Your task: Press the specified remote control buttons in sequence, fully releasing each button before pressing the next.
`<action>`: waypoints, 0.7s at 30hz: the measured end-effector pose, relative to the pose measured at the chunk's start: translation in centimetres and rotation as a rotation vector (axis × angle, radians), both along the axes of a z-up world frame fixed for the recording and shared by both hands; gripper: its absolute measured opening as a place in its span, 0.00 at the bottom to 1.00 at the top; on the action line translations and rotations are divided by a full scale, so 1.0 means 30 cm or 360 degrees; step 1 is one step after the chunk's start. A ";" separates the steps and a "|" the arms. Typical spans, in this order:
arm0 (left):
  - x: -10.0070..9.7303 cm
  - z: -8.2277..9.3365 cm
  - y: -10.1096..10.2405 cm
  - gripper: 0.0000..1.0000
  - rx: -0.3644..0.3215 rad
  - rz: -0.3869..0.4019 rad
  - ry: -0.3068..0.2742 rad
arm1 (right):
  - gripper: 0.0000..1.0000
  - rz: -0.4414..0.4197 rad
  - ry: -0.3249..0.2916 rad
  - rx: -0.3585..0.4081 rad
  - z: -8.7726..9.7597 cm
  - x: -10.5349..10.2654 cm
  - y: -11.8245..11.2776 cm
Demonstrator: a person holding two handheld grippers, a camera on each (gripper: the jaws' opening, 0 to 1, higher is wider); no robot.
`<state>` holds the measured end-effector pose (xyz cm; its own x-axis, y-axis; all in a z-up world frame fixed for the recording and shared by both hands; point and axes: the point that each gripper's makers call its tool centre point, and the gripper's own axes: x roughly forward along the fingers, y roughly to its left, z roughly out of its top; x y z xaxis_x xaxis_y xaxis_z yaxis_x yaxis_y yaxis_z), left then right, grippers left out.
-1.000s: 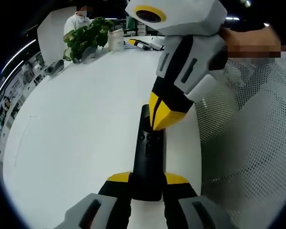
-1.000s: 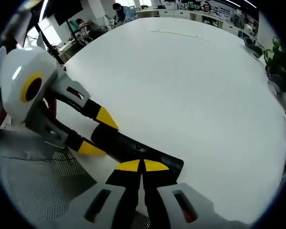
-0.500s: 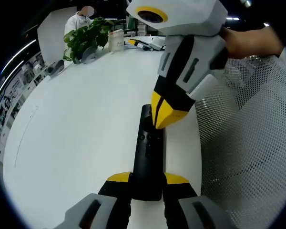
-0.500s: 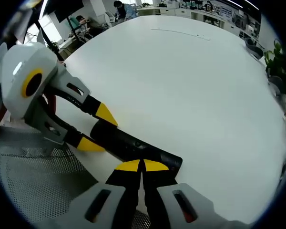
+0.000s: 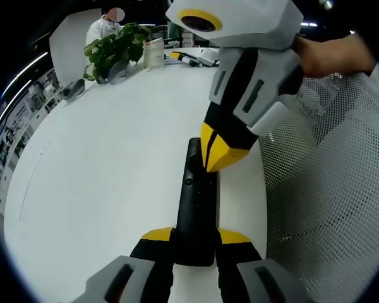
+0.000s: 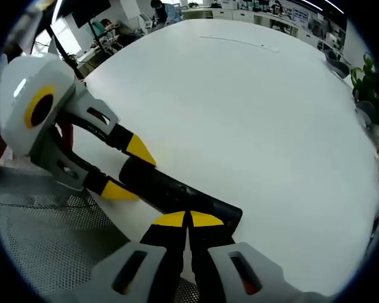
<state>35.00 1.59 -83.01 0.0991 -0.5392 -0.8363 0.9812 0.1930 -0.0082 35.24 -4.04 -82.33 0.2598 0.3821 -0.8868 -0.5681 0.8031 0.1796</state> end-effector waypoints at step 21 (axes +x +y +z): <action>-0.001 0.000 -0.002 0.24 0.0003 -0.0023 -0.0011 | 0.00 -0.0055 0.0016 0.0034 0.006 0.007 -0.004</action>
<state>34.96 1.52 -83.02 0.0971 -0.5390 -0.8367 0.9839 0.1788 -0.0010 35.44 -4.15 -82.17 0.2644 0.3922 -0.8811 -0.5384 0.8180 0.2026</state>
